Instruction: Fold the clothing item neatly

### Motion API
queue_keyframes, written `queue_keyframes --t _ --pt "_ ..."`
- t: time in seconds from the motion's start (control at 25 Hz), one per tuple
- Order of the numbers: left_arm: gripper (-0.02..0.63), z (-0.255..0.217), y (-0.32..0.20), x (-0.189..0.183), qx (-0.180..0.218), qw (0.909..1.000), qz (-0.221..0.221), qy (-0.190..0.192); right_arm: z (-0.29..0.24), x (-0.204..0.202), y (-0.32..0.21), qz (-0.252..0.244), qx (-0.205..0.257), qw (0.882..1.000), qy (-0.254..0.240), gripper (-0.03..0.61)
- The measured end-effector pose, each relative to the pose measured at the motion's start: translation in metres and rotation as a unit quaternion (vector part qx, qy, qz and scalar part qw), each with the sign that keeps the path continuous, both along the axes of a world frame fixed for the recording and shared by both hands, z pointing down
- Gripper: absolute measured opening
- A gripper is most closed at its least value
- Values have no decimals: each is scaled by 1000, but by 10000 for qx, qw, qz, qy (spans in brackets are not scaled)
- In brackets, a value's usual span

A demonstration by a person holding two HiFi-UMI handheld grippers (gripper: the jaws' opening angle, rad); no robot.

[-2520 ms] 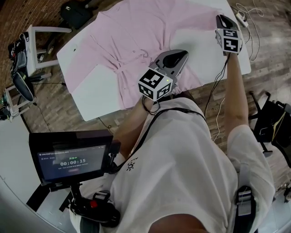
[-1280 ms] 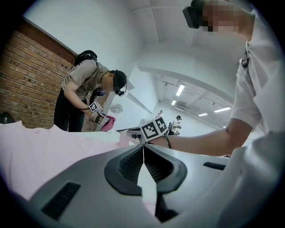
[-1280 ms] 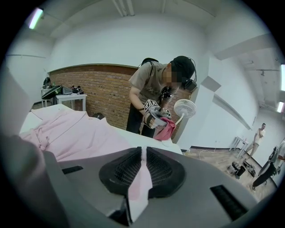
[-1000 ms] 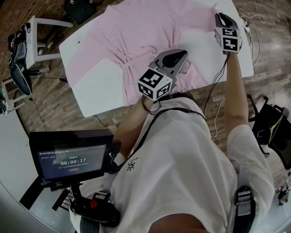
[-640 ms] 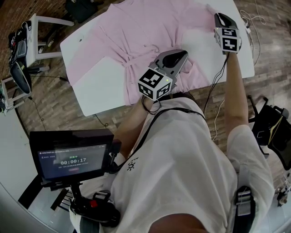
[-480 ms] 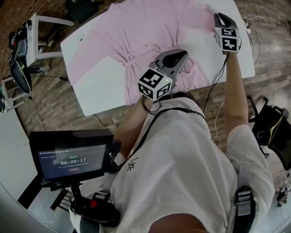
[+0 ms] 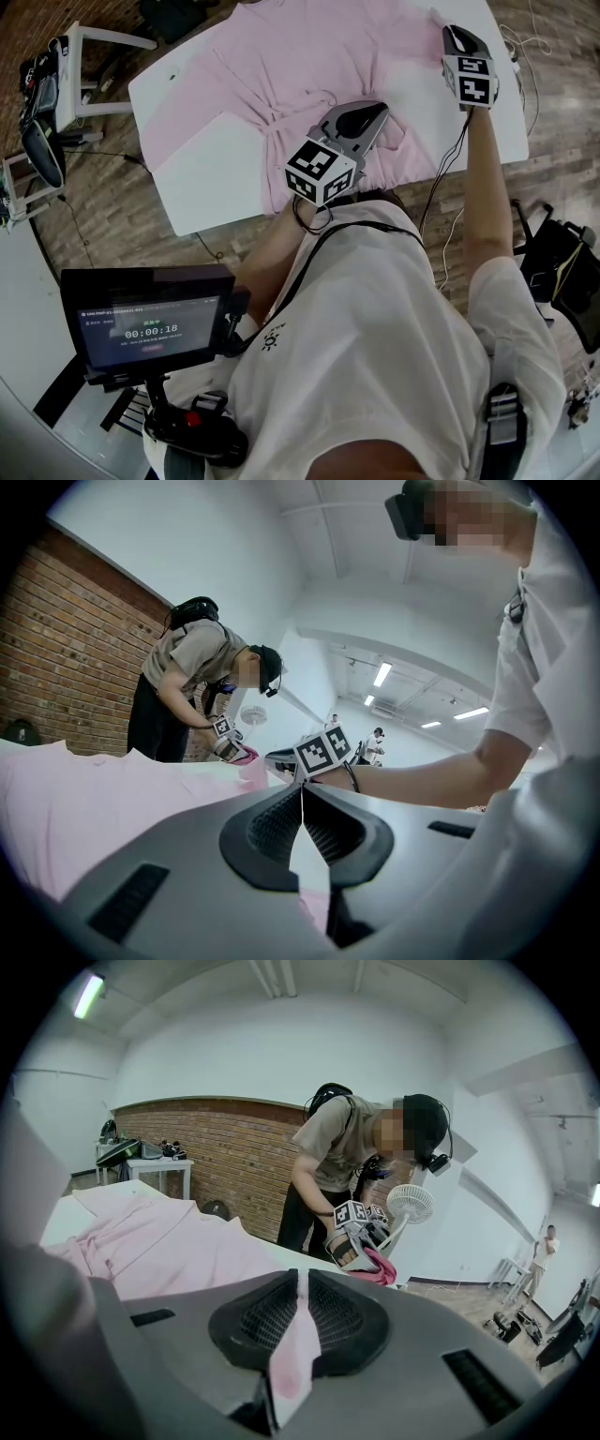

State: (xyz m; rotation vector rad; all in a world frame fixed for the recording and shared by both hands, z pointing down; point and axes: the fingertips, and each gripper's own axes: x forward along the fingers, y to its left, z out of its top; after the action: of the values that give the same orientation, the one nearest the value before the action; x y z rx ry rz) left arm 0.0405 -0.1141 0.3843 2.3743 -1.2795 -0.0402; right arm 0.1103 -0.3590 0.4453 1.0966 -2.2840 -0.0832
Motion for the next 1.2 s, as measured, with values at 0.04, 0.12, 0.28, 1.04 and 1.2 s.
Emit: queue_keyframes --t 0.04,0.12,0.28,1.04,1.2 --pt "4 0 1 0 2 10000 11 -9 -1 -2 1 -15 3 10000 -1 40" --pt "5 1 3 -1 9 10000 32 -34 -2 -7 3 -52 11 10000 -18 40" --pt "4 1 5 -6 17 10000 -14 -25 -2 -15 5 -128 28 9999 4 40" --pt "3 3 9 -26 41 9996 -269 -3 -10 -62 7 -511 128 9986 -10 40" --pt "5 4 11 -33 47 9993 -364 1 -11 -74 10 -601 141 9981 -47 40"
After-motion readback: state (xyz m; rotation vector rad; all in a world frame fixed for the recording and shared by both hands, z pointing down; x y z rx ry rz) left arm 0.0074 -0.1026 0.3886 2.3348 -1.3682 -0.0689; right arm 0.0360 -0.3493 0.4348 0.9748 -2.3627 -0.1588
